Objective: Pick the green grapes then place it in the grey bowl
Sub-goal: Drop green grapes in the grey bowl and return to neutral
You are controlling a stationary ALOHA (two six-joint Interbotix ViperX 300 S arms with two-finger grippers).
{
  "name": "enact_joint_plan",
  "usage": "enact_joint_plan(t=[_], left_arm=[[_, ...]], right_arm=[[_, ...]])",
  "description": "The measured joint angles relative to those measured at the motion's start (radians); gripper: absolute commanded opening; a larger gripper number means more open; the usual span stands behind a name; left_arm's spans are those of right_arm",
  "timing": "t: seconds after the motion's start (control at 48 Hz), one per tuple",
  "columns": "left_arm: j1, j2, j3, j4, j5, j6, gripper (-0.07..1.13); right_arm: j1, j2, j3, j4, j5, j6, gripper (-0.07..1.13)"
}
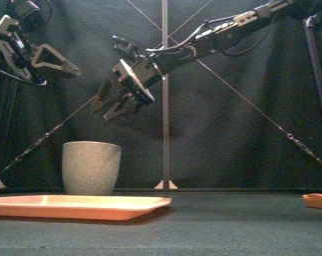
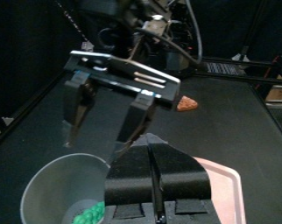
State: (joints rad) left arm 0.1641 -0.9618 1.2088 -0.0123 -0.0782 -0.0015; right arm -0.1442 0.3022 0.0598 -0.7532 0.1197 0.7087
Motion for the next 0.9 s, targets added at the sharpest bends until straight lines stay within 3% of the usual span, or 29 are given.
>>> enact_joint_plan(t=[0.188, 0.521, 0.896], left_arm=[[0.0, 0.0, 0.0, 0.0, 0.0, 0.003, 0.16], [0.002, 0.0, 0.0, 0.011, 0.0, 0.008, 0.16], [0.003, 0.0, 0.014, 0.018, -0.006, 0.008, 0.16]], right_arm=[[0.038, -0.107, 0.13, -0.029, 0.006, 0.005, 0.94], [0.072, -0.304, 0.376, 0.054, -0.018, 0.008, 0.94], [0.051, -0.462, 0.618, 0.1, -0.396, -0.003, 0.94]])
